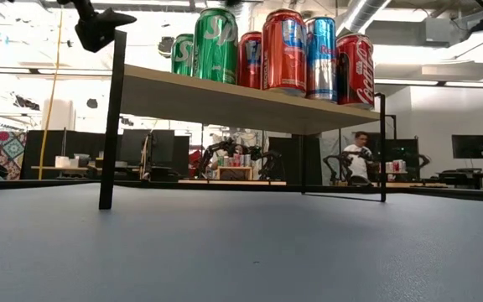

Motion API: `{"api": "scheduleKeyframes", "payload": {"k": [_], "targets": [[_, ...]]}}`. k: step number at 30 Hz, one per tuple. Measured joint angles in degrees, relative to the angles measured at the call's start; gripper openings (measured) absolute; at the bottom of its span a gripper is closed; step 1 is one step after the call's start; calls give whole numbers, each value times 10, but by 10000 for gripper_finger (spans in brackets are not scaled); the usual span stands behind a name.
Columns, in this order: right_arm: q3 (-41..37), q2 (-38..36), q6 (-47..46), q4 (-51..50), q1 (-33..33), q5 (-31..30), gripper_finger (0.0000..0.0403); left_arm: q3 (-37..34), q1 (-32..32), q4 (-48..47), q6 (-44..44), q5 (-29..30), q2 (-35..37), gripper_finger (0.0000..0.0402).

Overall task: Place canned beverage on shelf
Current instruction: Put the top green soda can on the shelf aligned with the other green soda can

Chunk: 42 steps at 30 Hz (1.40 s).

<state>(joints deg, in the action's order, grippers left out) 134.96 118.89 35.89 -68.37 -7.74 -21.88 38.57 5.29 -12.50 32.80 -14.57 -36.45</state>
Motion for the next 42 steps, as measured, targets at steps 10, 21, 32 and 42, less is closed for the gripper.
{"api": "scheduleKeyframes", "payload": {"k": [10,21,32,42], "targets": [[0,-61,-61,-3,-50,-16,271,0,0,-1,-7,13,28,341],[-1,-35,-105,-30,-28,46,39,0,0,0,-10,30,42,341],[-3,-18,-119,-50,-12,85,9,0,0,-1,-5,30,44,341],[-2,2,-104,-41,13,85,2,0,0,-1,-4,31,44,341]]}}
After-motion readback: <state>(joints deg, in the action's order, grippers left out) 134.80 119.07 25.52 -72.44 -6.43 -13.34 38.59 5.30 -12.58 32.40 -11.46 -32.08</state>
